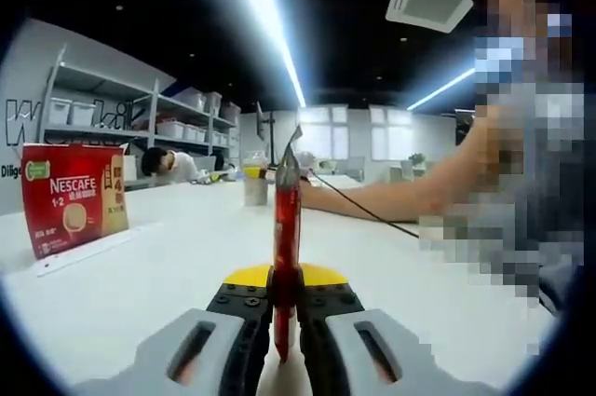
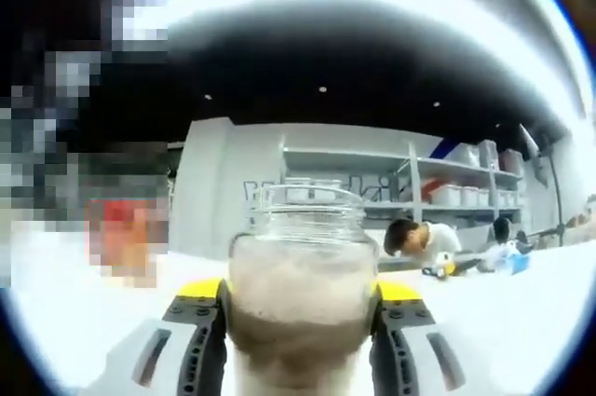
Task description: Tear open the coffee pouch, take out the coffee, and pour the coffee from the pouch into the cup
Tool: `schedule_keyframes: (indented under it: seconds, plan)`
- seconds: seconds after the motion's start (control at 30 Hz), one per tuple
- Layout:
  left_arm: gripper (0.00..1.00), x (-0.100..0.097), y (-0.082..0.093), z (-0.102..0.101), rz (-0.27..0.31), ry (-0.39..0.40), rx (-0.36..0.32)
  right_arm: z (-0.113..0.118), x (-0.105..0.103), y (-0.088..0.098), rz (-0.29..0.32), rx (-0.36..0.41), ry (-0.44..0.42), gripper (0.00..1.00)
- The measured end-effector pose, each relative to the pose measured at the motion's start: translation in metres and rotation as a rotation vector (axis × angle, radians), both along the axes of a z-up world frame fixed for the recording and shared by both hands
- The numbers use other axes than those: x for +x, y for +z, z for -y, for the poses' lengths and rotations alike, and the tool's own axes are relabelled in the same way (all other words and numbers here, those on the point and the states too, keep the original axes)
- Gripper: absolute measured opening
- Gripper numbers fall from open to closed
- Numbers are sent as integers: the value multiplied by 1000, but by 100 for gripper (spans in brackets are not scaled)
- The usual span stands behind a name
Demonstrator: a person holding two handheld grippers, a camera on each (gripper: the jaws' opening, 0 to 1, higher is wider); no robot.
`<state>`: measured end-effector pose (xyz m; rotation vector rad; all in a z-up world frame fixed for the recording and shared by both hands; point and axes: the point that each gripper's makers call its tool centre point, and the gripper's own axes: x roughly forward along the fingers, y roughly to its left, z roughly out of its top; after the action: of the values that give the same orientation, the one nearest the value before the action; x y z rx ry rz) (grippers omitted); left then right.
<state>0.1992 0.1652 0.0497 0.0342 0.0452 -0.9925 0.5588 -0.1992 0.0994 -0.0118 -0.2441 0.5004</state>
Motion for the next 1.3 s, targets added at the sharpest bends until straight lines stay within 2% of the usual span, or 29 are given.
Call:
schedule_keyframes:
  seconds: [0.4, 0.63, 0.9, 1.17, 1.3]
  plan:
    - [12, 0, -1, 0, -8, -7, -8, -30, -40, -1, -38, 9, 75, 59]
    - [12, 0, -1, 0, -10, -5, -9, -57, -71, -1, -25, 25, 264, 59]
    - [12, -1, -1, 1, -10, -5, -7, -92, -128, -1, -26, 23, 493, 59]
    - [12, -1, -1, 4, -7, -9, -1, -122, -176, 0, -36, 16, 660, 59]
    - [12, 3, -1, -1, -7, -9, -1, -134, -189, 0, -47, 2, 728, 59]
